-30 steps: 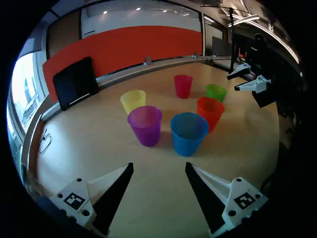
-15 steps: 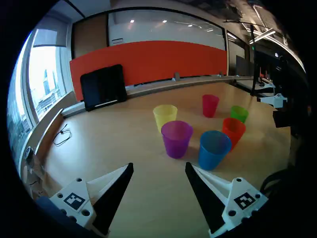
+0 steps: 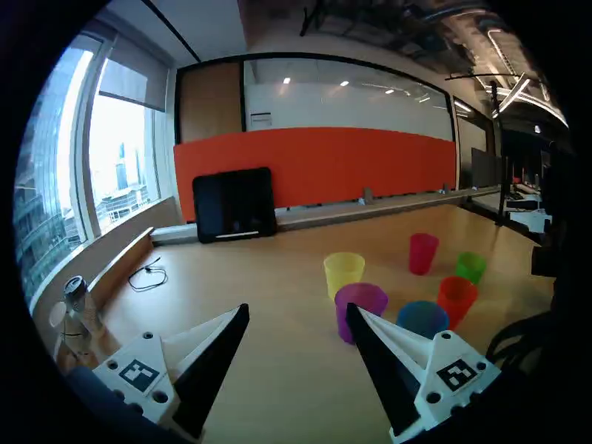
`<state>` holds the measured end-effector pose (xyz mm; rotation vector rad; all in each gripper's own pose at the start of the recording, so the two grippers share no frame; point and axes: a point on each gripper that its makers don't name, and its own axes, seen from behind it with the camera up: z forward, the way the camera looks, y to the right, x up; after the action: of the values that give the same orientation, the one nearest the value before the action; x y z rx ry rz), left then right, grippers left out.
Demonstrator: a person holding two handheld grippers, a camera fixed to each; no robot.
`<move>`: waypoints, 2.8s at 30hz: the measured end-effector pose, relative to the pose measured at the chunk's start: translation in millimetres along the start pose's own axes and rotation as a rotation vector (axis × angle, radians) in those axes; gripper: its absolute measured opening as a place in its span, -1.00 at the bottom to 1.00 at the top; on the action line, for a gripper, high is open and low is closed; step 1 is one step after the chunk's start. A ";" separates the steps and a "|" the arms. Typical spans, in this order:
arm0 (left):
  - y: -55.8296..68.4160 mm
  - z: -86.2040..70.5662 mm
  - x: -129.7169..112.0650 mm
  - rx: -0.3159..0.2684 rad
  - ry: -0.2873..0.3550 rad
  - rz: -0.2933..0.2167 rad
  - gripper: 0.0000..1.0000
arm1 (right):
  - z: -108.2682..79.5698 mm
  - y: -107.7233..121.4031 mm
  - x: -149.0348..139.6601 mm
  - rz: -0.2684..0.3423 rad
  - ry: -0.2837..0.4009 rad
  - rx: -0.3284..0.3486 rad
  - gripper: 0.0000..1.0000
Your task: Pour water
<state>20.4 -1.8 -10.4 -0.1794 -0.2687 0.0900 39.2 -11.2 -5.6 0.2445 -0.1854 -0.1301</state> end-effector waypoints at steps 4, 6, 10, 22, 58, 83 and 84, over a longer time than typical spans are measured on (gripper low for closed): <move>5.9 -2.0 14.3 0.005 0.057 -0.010 0.95 | 1.0 8.2 10.4 0.043 0.048 -0.046 1.00; 8.6 -3.1 20.3 0.008 0.080 -0.017 0.94 | 1.0 12.8 16.1 0.058 0.072 -0.072 1.00; 8.1 -4.8 34.4 0.038 0.136 -0.035 0.94 | -0.5 19.3 29.5 0.073 0.127 -0.126 1.00; 5.4 -12.8 60.6 0.117 0.258 -0.029 0.94 | -7.9 25.5 60.8 0.055 0.268 -0.258 1.00; 23.0 -3.6 43.3 0.146 0.351 -0.065 0.95 | -22.8 26.7 36.4 0.136 0.243 -0.317 1.00; 16.4 -0.5 6.3 0.152 0.337 -0.075 0.95 | -33.5 9.9 46.6 0.154 0.270 -0.301 1.00; 15.7 -0.6 5.4 0.153 0.336 -0.076 0.95 | -32.8 8.6 46.7 0.150 0.269 -0.300 1.00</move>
<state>24.7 14.1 -12.6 -0.0306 0.0672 0.0039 92.1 -2.4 -26.9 -0.0518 0.0840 0.0256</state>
